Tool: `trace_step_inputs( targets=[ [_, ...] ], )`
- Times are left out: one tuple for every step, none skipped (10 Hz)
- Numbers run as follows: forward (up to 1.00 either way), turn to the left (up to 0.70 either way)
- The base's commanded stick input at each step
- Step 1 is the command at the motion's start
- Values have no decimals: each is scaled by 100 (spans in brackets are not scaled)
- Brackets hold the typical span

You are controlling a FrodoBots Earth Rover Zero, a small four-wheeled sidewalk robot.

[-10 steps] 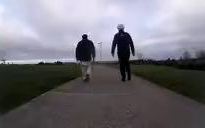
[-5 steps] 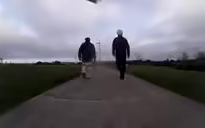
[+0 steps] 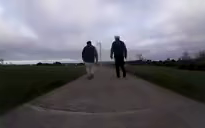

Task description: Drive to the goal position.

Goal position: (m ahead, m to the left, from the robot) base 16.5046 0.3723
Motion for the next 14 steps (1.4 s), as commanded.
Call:
trace_step_inputs(
  targets=[
    [85, 0],
    [85, 0],
    [85, 0],
    [85, -16],
    [85, -22],
    [85, -28],
    [85, -13],
    [85, -26],
    [85, -18],
    [85, -6],
    [85, -6],
    [85, -20],
    [85, -10],
    [85, -4]
  ],
)
